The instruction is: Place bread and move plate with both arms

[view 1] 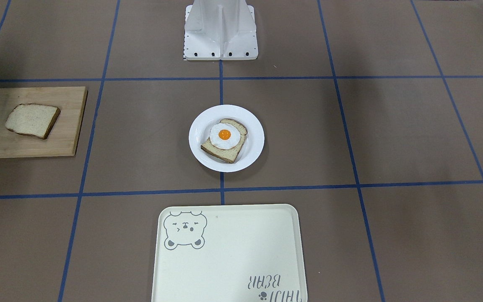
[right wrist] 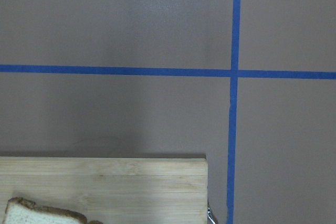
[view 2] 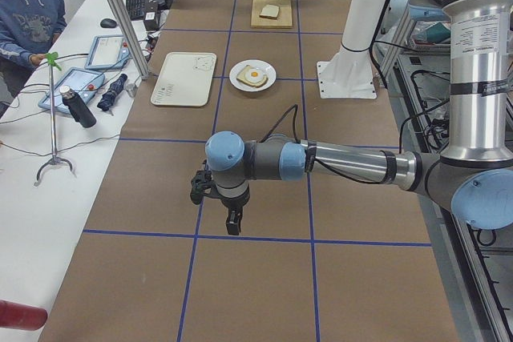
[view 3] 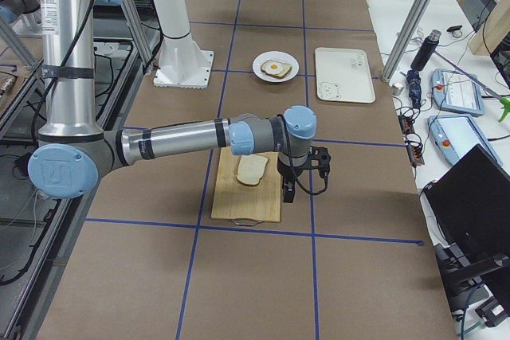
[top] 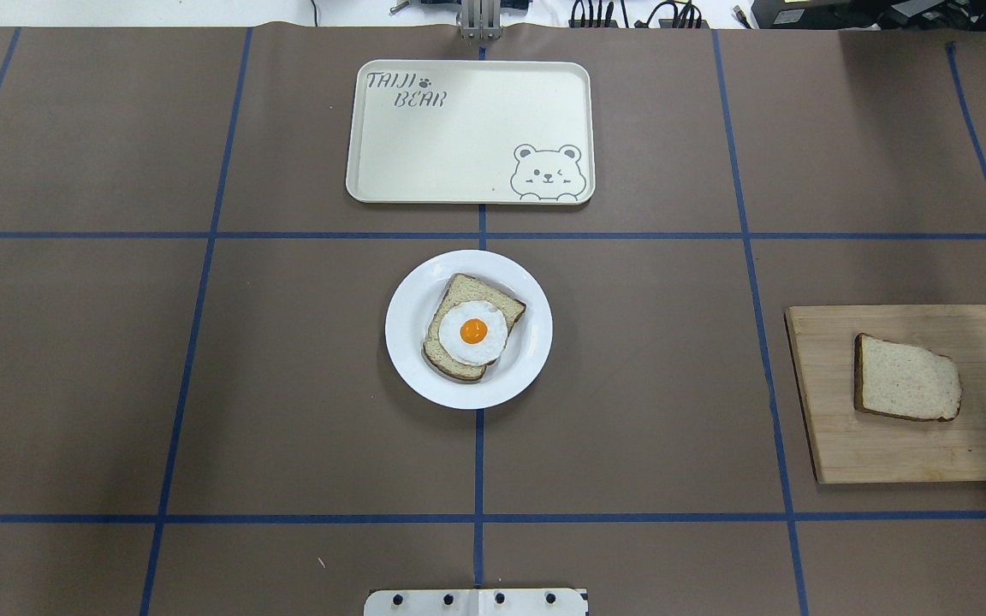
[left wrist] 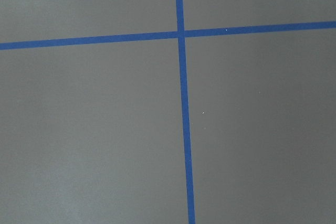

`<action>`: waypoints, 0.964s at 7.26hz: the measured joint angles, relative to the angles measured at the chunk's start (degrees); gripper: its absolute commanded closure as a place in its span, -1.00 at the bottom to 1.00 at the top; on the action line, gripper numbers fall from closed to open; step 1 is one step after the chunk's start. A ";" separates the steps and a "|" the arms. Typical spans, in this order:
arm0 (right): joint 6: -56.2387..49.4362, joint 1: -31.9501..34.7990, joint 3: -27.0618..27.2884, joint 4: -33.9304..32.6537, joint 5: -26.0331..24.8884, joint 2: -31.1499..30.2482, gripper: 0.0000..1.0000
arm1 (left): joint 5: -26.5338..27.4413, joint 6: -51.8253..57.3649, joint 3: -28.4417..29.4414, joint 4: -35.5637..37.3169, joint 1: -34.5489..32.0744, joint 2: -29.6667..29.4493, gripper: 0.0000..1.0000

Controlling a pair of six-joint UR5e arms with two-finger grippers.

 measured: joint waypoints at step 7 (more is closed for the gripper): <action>-0.01 -0.13 0.44 0.01 0.17 -0.26 -1.00 | 0.16 -0.50 -1.05 -0.01 0.04 0.09 -0.96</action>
